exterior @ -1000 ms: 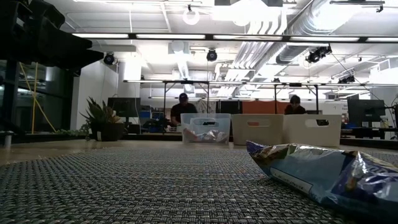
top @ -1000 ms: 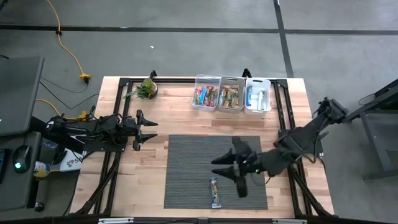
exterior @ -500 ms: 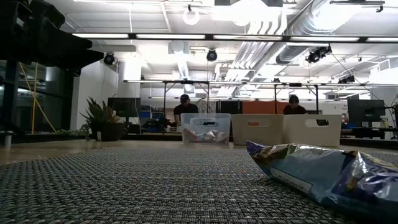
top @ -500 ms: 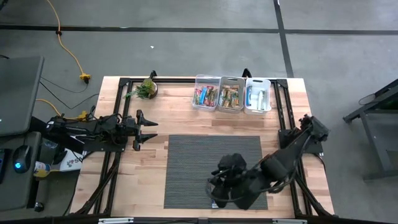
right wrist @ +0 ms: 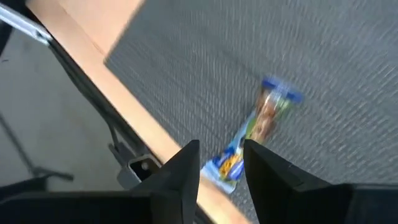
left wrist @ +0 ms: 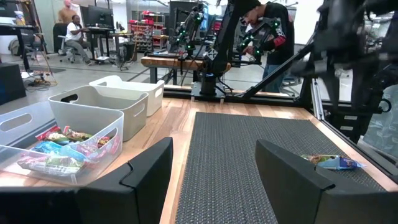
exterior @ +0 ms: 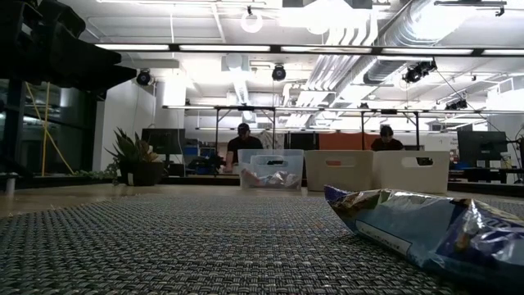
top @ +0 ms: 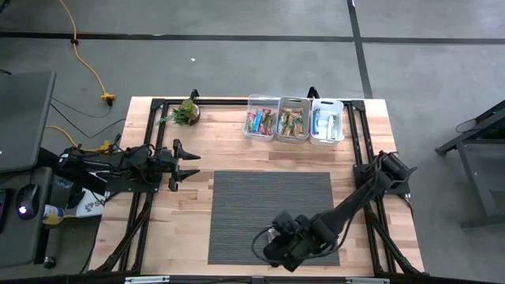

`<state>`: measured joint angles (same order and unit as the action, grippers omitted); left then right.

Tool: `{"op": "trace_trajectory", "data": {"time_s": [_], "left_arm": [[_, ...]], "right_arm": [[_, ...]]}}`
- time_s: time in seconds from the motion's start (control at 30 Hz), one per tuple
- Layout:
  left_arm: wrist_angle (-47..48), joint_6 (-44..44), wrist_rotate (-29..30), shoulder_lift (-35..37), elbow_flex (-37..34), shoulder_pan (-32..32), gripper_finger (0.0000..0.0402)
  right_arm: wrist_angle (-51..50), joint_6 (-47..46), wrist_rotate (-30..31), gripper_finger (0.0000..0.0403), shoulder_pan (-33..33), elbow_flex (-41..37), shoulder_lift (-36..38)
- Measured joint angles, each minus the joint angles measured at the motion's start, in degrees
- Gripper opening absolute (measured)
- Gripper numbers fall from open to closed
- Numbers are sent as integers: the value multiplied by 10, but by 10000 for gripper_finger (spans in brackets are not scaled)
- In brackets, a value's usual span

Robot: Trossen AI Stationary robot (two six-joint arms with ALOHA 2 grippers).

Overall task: Pick and place Granola Bars by type
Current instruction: Put the blue granola bar into the white bin

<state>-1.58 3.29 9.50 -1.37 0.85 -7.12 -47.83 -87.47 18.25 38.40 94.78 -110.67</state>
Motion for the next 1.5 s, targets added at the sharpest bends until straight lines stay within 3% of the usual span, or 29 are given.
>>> {"op": "trace_trajectory", "data": {"time_s": [0.23, 0.43, 0.73, 1.23, 1.5], "left_arm": [[0, 0, 0, 0, 0, 0, 227], [0, 0, 0, 0, 0, 0, 227], [0, 0, 0, 0, 0, 0, 227], [0, 0, 0, 0, 0, 0, 227], [0, 0, 0, 0, 0, 0, 227]], "right_arm": [[124, -79, -100, 124, -10, -126, 0], [175, -84, -109, 173, -12, -167, 0], [185, -61, -94, 248, -31, -169, 0], [191, -38, -112, 252, -70, -169, -2], [208, -60, -143, 252, -69, -168, -44]]}}
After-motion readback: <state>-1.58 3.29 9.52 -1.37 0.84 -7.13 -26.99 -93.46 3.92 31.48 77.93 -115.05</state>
